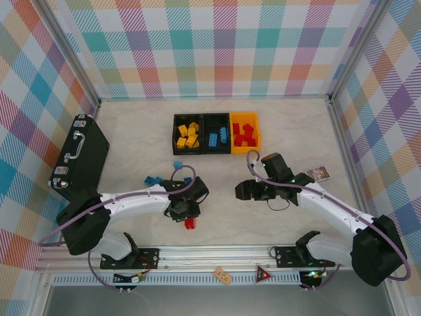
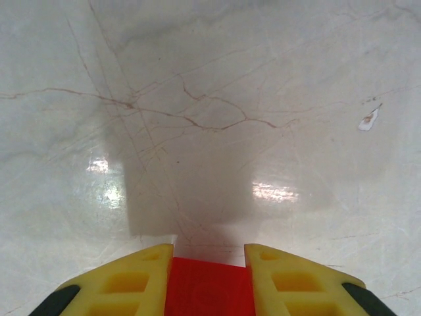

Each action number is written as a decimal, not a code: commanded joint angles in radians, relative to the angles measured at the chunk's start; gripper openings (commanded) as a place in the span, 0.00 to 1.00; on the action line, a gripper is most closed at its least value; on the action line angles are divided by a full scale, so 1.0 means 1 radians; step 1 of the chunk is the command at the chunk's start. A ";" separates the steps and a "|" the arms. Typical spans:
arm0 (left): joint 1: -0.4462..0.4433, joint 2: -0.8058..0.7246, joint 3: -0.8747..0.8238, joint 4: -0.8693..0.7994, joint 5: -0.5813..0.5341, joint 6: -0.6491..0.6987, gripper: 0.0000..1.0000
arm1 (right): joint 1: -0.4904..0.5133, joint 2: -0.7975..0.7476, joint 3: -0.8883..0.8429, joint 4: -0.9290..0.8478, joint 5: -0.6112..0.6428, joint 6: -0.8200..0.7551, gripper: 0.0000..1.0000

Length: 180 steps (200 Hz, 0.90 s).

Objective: Sort the legos into containers by color
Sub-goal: Pick up the lego from the middle-left of the table, then place the lego in the container.

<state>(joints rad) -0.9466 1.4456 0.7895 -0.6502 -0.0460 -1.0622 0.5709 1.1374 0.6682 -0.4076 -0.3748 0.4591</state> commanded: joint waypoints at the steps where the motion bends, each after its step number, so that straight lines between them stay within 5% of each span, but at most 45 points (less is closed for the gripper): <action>1: 0.002 0.009 0.039 -0.049 -0.019 0.030 0.20 | 0.006 -0.014 -0.010 0.004 0.013 0.007 0.61; 81: 0.063 0.092 0.297 -0.118 -0.119 0.189 0.21 | -0.012 -0.074 0.016 -0.031 0.095 0.055 0.61; 180: 0.152 0.421 0.812 -0.130 -0.204 0.392 0.21 | -0.114 -0.151 0.011 -0.075 0.128 0.085 0.61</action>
<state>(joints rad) -0.8078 1.7939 1.4788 -0.7589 -0.2142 -0.7464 0.4751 1.0107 0.6682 -0.4564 -0.2657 0.5240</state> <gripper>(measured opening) 0.272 0.610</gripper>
